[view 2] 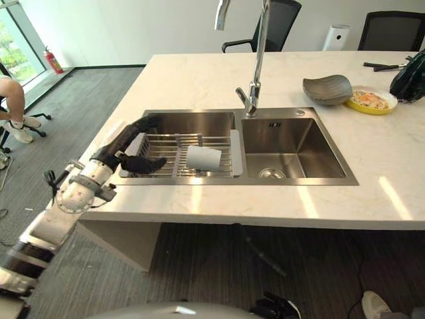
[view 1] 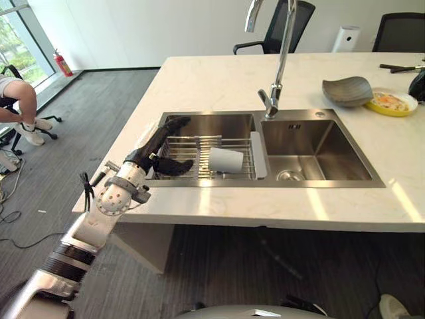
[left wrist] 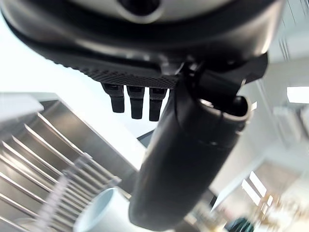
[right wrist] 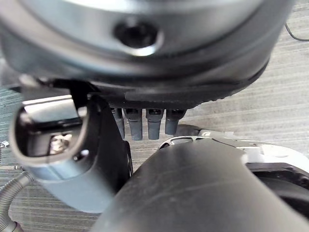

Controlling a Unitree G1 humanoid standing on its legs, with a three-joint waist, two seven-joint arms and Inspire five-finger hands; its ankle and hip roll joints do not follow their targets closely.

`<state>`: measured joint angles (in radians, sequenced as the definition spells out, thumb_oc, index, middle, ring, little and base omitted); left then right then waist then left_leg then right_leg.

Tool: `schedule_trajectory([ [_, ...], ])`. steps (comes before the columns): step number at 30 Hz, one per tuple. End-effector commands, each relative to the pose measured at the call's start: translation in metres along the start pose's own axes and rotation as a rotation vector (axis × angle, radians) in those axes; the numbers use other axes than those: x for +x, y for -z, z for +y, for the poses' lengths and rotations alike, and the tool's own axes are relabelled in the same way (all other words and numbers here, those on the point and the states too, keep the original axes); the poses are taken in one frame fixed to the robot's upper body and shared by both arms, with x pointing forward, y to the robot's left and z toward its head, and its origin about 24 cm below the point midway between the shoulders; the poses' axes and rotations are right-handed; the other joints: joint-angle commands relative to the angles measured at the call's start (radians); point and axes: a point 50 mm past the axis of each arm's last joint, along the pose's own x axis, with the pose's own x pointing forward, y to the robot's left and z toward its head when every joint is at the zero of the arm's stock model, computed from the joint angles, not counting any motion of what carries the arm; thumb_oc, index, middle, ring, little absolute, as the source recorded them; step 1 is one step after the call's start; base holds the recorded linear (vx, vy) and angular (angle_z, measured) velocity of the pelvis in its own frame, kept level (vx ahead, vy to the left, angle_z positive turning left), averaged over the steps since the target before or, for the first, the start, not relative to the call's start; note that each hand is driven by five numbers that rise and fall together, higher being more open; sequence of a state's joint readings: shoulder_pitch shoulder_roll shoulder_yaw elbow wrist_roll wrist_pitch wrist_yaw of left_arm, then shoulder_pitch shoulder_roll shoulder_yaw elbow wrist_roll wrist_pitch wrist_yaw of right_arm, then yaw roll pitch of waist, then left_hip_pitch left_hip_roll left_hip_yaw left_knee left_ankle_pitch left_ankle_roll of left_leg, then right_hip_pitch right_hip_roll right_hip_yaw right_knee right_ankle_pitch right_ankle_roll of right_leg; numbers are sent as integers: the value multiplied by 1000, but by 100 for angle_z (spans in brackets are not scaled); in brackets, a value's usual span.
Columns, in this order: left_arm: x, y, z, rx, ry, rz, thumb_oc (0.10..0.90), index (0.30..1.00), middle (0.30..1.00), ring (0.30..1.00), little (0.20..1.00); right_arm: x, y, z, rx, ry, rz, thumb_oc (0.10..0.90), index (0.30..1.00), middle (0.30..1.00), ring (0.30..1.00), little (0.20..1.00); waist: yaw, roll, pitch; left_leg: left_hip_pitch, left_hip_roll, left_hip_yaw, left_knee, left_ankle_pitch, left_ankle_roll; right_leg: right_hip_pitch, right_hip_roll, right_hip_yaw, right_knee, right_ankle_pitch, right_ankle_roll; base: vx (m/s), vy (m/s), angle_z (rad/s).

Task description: Place the dishes in the dishwasher.

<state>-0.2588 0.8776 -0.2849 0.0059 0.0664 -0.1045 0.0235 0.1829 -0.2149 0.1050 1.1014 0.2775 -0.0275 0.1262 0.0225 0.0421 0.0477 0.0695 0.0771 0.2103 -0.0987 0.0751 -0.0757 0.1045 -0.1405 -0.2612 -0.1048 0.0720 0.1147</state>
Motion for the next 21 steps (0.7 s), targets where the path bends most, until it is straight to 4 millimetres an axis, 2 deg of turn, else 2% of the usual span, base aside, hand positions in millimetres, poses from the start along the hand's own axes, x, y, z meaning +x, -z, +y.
schedule_trajectory([
  [1, 28, -59, 73, 181, -295, -276, 800, 900, 900, 900, 900, -14, 64, 37, -42, -152, 185, 800, 900, 900, 900, 900, -22, -19, 50, 17, 13, 6, 11, -67, -43, 49, -56, -61, 17, -92, 102, 0, 0, 0],
  [8, 35, -62, 83, 292, -288, -267, 800, 900, 900, 900, 900, -25, 85, 13, 5, -74, 234, 800, 900, 900, 900, 900, -55, -20, 64, 22, 23, 31, 11, -67, -45, 23, -46, -27, 17, -89, 107, -20, -4, -19],
  [9, 36, -59, 85, 309, -281, -249, 800, 900, 900, 900, 900, -31, 96, 7, 36, -47, 264, 800, 900, 900, 900, 900, -66, -22, 67, 24, 26, 39, 11, -66, -45, 15, -45, -18, 17, -85, 107, -19, -13, -23],
  [12, 37, -58, 88, 325, -264, -236, 800, 900, 900, 900, 900, -41, 113, -3, 78, -7, 315, 800, 900, 900, 900, 900, -86, -27, 74, 29, 32, 58, 11, -67, -45, 5, -39, -1, 17, -81, 108, -20, -18, -23],
  [13, 41, -67, 85, 324, -236, -283, 800, 900, 900, 900, 900, -45, 103, -43, 55, 103, 313, 800, 900, 900, 900, 900, -83, -29, 75, 31, 35, 61, 11, -66, -47, 5, -38, -1, 17, -81, 108, 6, -29, -39],
  [14, 45, -75, 80, 312, -226, -317, 800, 900, 900, 900, 900, -37, 92, -38, 66, 119, 263, 800, 900, 900, 900, 900, -75, -28, 71, 31, 37, 59, 11, -67, -44, 4, -38, -3, 17, -83, 107, 19, -25, -40],
  [16, 45, -76, 80, 313, -226, -320, 800, 900, 900, 900, 900, -37, 92, -37, 68, 119, 260, 800, 900, 900, 900, 900, -74, -28, 72, 30, 37, 59, 11, -67, -44, 4, -38, -3, 17, -83, 107, 20, 5, -16],
  [17, 54, -73, 59, 281, -214, -306, 800, 900, 900, 900, 900, -20, 67, -10, 91, 36, 191, 800, 900, 900, 900, 900, -66, -21, 66, 34, 35, 61, 11, -71, -39, 5, -41, -2, 17, -84, 110, 0, 0, 0],
  [18, 54, -73, 59, 281, -214, -306, 800, 900, 900, 900, 900, -20, 67, -10, 91, 36, 191, 800, 900, 900, 900, 900, -66, -21, 66, 34, 35, 61, 11, -71, -39, 5, -41, -2, 17, -84, 110, 61, 43, 5],
  [19, 63, -69, 47, 279, -150, -284, 800, 900, 900, 900, 900, -13, 52, -4, 95, 18, 157, 800, 900, 900, 900, 900, -62, -11, 62, 39, 36, 72, 11, -75, -37, 3, -42, 4, 17, -82, 114, 32, 23, 3],
  [21, 68, -66, 44, 285, -137, -265, 800, 900, 900, 900, 900, -11, 49, -2, 83, 14, 153, 800, 900, 900, 900, 900, -60, -9, 58, 43, 36, 79, 11, -78, -37, 3, -43, 6, 17, -82, 115, 38, 25, -3],
])
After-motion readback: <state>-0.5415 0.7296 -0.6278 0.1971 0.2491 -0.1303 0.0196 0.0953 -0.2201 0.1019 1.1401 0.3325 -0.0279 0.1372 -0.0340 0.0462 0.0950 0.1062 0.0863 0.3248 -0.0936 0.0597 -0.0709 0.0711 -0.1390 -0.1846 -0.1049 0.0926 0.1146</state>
